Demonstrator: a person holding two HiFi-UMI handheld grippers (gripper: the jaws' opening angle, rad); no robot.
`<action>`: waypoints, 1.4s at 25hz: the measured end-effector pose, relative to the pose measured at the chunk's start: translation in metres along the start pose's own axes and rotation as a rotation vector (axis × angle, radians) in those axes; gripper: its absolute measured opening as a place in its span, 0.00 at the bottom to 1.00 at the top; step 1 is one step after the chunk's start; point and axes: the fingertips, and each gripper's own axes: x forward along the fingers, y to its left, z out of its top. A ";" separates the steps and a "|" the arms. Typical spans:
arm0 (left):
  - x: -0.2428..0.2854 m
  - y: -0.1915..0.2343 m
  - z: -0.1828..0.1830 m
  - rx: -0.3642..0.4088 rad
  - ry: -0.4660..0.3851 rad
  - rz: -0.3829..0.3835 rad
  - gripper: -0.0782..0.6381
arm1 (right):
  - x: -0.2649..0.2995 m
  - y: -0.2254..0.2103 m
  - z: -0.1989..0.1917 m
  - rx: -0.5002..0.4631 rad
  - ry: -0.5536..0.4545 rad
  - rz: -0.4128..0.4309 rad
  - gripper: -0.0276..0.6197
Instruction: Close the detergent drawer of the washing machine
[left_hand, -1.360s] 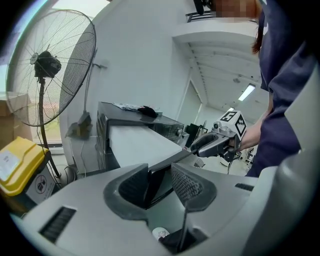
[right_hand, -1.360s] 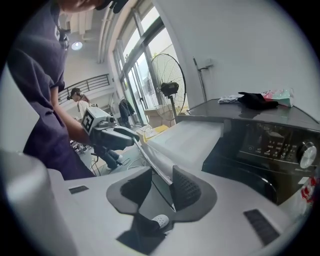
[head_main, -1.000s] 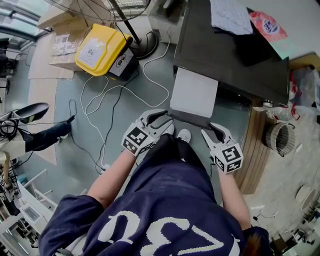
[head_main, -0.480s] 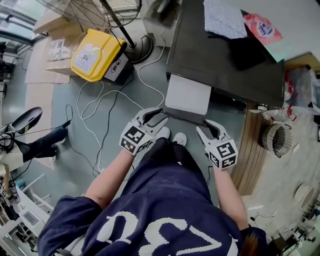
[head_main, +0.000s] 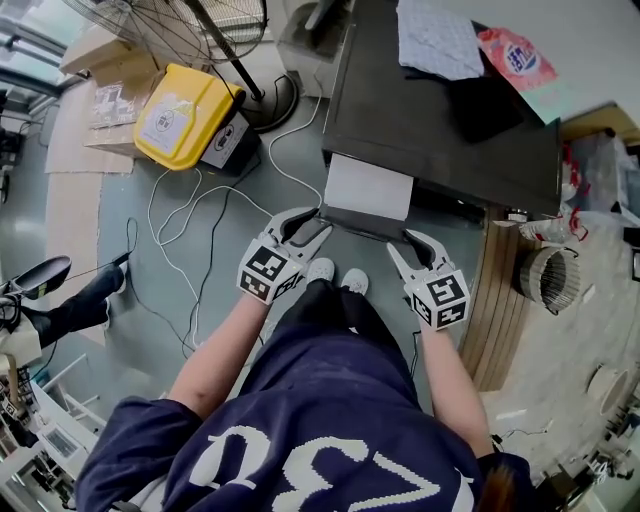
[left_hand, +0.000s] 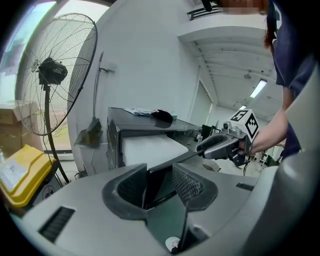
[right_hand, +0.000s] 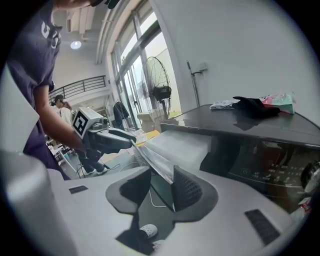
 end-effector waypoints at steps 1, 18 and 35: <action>0.002 0.002 0.001 0.001 -0.003 0.006 0.35 | 0.001 -0.002 0.001 -0.001 -0.002 -0.003 0.28; 0.037 0.040 0.028 0.007 -0.042 0.089 0.36 | 0.029 -0.045 0.031 -0.033 -0.054 -0.097 0.30; 0.061 0.070 0.050 0.008 -0.043 0.175 0.36 | 0.050 -0.076 0.054 -0.025 -0.071 -0.192 0.32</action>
